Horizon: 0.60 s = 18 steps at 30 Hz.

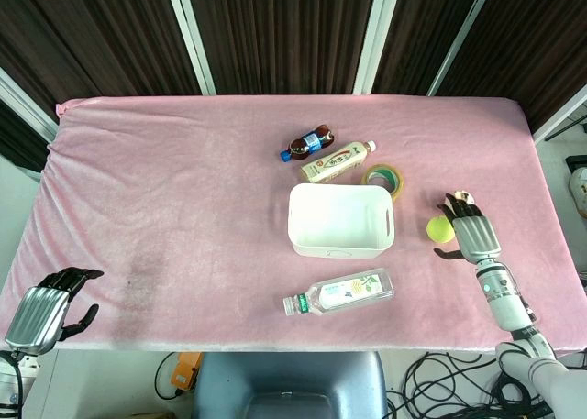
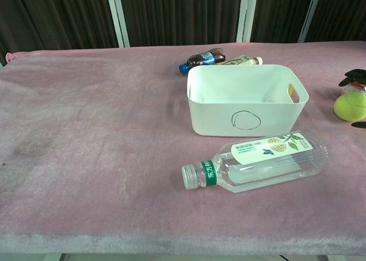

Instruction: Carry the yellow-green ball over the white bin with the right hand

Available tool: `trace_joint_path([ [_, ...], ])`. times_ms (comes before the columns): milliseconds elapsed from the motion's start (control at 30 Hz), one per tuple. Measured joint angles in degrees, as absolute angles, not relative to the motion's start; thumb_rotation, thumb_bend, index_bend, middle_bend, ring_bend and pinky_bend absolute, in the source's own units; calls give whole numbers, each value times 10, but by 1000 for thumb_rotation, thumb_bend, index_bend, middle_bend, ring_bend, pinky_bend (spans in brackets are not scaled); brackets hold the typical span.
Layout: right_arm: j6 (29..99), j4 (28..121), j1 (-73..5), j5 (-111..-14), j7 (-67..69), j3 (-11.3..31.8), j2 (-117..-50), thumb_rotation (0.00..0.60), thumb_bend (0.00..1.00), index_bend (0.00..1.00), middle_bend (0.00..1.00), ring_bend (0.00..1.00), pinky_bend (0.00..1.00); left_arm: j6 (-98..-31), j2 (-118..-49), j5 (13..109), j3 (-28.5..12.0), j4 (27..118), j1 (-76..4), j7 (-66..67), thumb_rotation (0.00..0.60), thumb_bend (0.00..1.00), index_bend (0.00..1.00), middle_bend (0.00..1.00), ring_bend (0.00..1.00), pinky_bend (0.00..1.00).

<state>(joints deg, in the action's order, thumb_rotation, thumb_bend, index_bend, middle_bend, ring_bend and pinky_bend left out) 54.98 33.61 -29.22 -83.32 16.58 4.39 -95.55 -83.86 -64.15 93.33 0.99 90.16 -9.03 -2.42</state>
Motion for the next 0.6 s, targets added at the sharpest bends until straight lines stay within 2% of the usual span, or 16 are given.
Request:
trace_joint_path([
  [367,554,334,-292,-833,164,42,-959,600,291,295,148,154,292,-843,-641,935,10,901,-89,-27,600,359,302,350,276,381],
  [433,551,330,-293,-832,161,42,-962,600,303,311,161,196,326,-842,-640,934,10,901,-89,-27,600,360,302,350,276,381],
  [600,543,315,-295,-827,144,44,-976,600,455,441,265,352,461,-847,-639,933,9,902,-86,-30,600,359,302,351,276,381],
])
